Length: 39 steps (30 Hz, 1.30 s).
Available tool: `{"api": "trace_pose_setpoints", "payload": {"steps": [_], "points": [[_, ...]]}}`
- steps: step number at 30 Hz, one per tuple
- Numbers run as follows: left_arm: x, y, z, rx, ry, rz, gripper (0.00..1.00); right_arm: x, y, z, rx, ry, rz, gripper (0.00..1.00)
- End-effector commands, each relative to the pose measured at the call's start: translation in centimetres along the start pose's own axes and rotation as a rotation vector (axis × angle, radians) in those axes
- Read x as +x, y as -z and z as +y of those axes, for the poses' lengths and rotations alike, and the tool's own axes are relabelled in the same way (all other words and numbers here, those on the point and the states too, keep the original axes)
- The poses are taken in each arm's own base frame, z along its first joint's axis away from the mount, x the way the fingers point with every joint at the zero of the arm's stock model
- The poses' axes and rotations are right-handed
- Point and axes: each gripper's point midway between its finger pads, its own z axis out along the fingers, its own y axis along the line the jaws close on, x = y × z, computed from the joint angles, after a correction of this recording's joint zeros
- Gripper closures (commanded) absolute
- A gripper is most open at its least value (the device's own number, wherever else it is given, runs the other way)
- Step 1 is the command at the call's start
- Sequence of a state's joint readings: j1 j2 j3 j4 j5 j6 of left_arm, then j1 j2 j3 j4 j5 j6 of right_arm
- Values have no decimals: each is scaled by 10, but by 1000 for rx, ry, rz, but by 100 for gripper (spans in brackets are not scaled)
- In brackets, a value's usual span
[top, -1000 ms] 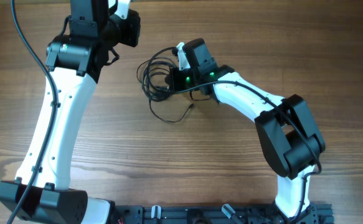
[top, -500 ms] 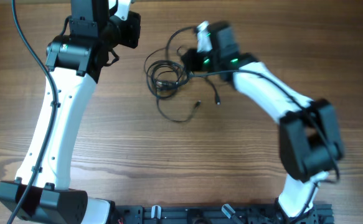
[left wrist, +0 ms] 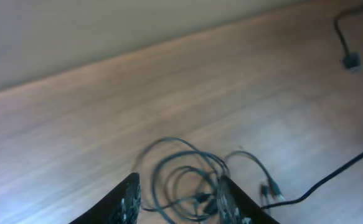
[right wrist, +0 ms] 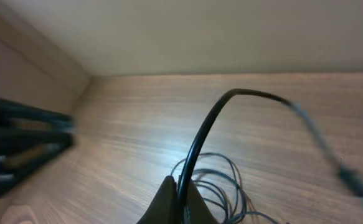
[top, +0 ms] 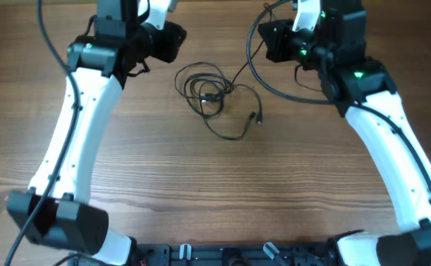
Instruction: Untangle cables
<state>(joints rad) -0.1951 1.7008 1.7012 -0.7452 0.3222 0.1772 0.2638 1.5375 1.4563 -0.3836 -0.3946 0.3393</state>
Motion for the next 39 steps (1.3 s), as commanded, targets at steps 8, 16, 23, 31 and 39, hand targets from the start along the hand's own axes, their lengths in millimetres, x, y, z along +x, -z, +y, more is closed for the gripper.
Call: {"api": "trace_pose_setpoints", "payload": {"steps": [8, 16, 23, 31, 39], "points": [[12, -21, -39, 214, -46, 46, 57, -67, 66, 25, 84, 109, -210, 96], [21, -35, -56, 250, -106, 79, 55, -90, 91, 7, 231, 92, -263, 96], [35, -55, -53, 259, -88, 128, 54, -77, 107, -49, 420, 14, -207, 96], [38, -59, -60, 272, -100, 137, 54, -39, 97, -75, 487, -36, -48, 73], [37, -59, -58, 258, -101, 137, 55, 13, 64, -96, 489, -139, 168, 50]]}}
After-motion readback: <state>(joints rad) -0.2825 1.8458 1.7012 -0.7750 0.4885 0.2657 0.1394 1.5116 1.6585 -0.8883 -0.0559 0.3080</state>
